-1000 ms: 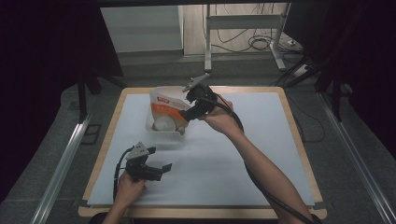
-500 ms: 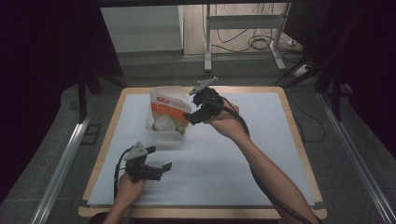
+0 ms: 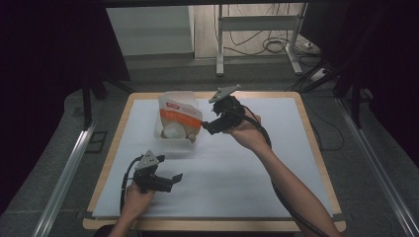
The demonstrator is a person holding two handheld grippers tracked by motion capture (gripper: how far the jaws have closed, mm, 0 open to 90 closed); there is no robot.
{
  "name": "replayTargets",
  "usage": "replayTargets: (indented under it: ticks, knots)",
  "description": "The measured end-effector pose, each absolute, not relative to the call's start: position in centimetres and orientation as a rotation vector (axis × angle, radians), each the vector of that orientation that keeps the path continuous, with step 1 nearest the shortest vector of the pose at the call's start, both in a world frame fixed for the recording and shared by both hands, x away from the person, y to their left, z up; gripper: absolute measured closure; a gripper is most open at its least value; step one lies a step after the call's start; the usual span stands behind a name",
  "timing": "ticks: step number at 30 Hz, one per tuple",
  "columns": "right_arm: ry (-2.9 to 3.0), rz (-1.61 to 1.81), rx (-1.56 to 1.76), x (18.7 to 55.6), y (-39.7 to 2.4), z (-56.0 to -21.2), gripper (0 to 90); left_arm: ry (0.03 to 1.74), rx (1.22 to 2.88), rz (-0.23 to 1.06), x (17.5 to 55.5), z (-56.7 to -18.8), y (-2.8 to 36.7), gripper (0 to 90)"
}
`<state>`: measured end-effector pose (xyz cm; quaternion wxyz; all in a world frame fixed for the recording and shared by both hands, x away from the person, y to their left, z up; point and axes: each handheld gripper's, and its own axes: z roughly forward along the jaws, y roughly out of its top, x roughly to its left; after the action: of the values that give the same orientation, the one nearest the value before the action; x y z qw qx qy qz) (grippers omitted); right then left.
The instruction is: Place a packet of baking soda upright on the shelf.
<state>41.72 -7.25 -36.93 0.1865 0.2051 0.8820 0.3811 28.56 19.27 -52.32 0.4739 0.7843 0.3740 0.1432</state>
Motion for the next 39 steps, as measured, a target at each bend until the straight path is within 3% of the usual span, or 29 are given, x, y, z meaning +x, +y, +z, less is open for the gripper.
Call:
replayTargets:
  ticks: [21, 39]
  knots:
    - [2.472, 1.121, 0.601, 40.2, -9.8, -38.0, 11.2, 0.909, 1.925, 0.364, 28.5, -52.3, 19.0, 0.5]
    - [2.475, 1.141, 0.68, 38.5, -13.2, -40.6, 0.3, 0.903, 1.93, 0.363, 28.4, -52.3, 18.9, 1.0]
